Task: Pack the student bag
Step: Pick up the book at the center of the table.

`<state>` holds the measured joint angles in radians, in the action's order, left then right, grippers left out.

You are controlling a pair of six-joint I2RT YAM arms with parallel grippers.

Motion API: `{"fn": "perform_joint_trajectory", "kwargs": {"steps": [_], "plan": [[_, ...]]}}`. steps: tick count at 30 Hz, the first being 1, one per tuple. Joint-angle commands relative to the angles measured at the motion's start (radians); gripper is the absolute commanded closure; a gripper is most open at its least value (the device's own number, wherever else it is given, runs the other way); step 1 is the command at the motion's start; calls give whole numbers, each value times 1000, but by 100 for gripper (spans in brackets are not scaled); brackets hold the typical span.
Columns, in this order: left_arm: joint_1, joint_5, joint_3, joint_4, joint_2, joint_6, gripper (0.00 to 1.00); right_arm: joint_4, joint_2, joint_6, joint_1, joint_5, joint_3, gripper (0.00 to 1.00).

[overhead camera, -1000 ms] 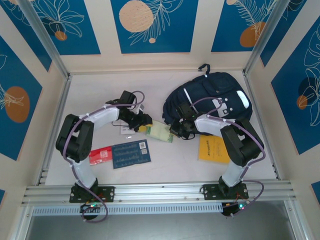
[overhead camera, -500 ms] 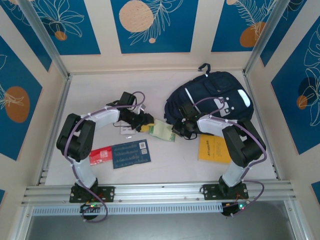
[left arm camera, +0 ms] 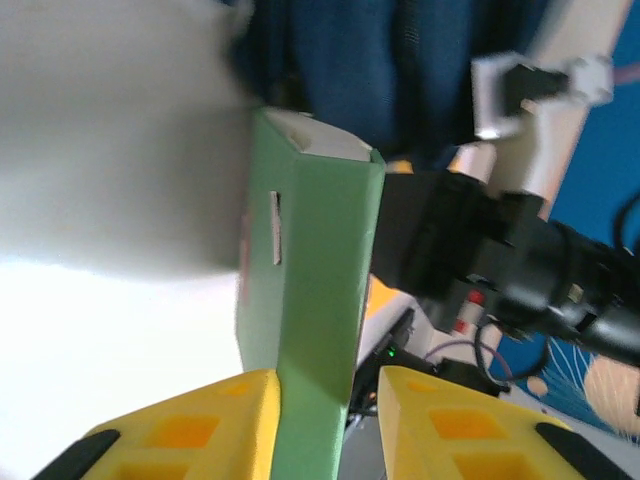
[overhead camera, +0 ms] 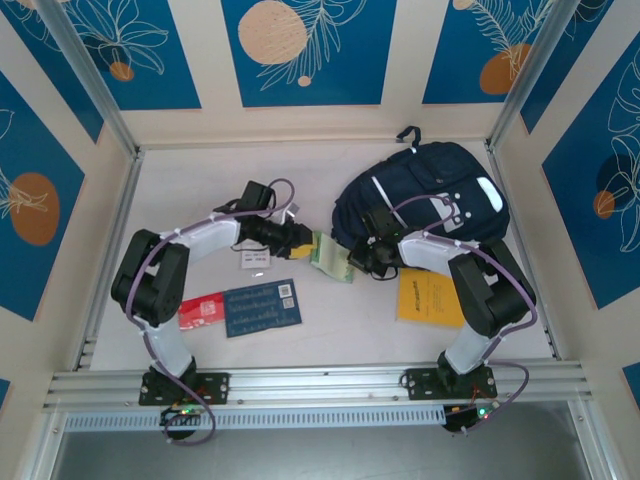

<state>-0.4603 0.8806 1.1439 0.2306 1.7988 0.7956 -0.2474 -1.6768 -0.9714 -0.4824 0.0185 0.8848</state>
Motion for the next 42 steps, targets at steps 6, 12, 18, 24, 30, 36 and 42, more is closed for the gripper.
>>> {"fn": "perform_joint_trajectory", "kwargs": {"steps": [6, 12, 18, 24, 30, 36, 42], "plan": [[-104, 109, 47, -12, 28, -38, 48, -10, -13, 7, -2, -52, -43, 93], [-105, 45, 92, 76, 59, -80, 45, -10, -1, 12, 2, -51, -55, 93], [-106, -63, 167, 262, 69, -195, 37, -12, 2, 14, 3, -51, -54, 89], [-102, -117, 194, 302, 107, -214, 37, -5, 1, 14, 2, -57, -53, 89], [-102, -180, 203, 312, 135, -213, 52, -1, 0, 12, -5, -61, -52, 89], [-96, -220, 197, 296, 136, -204, 88, 14, 26, 8, -6, -58, -67, 87], [-81, -222, 146, 272, 44, -204, 100, 10, 135, 52, -1, -37, -83, 79]]}}
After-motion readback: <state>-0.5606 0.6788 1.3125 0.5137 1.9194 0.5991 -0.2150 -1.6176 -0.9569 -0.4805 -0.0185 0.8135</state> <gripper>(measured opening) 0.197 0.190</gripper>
